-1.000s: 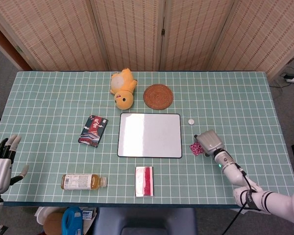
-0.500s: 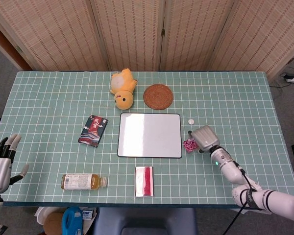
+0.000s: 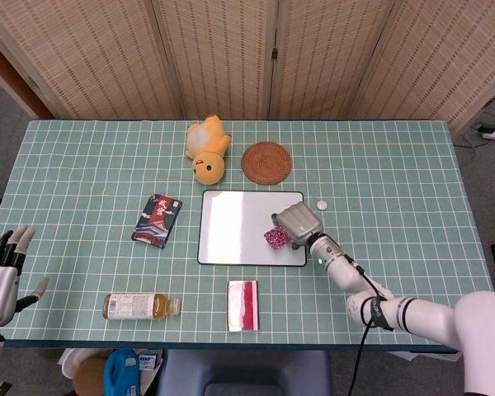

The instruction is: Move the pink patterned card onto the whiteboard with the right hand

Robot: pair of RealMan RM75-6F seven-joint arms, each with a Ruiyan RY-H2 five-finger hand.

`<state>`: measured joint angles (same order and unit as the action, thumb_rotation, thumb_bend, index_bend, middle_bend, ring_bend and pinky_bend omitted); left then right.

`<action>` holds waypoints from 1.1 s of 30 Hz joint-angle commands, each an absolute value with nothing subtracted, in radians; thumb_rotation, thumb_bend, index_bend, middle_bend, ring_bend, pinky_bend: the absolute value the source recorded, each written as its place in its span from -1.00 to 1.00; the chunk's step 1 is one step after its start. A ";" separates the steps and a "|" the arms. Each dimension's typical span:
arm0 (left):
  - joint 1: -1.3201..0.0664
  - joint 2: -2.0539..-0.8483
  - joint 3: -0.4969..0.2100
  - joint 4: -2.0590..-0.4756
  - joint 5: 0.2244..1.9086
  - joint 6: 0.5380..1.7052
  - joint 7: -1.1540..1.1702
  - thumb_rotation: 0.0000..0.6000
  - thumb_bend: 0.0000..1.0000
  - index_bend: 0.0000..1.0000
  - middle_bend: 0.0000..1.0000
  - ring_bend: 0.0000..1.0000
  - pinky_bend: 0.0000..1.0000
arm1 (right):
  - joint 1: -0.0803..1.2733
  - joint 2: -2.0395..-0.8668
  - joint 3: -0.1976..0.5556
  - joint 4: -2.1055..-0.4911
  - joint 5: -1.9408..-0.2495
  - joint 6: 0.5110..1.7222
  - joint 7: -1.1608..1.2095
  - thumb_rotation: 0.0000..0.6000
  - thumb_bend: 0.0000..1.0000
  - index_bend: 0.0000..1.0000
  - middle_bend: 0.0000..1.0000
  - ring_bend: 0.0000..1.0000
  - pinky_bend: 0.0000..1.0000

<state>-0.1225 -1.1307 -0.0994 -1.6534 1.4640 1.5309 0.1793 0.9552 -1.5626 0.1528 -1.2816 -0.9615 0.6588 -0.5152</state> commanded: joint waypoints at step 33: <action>-0.120 -1.141 -0.096 -1.642 1.473 1.534 0.174 1.00 -0.44 -0.90 -0.87 -0.86 -0.89 | 1.006 -1.623 0.108 -0.963 -0.695 0.628 -0.582 1.00 -0.55 -0.39 0.95 1.00 1.00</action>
<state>-0.1206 -1.1409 -0.0963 -1.6415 1.4731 1.5345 0.1740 1.0008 -1.6021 0.1141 -0.9906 -0.7103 0.6440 -0.5722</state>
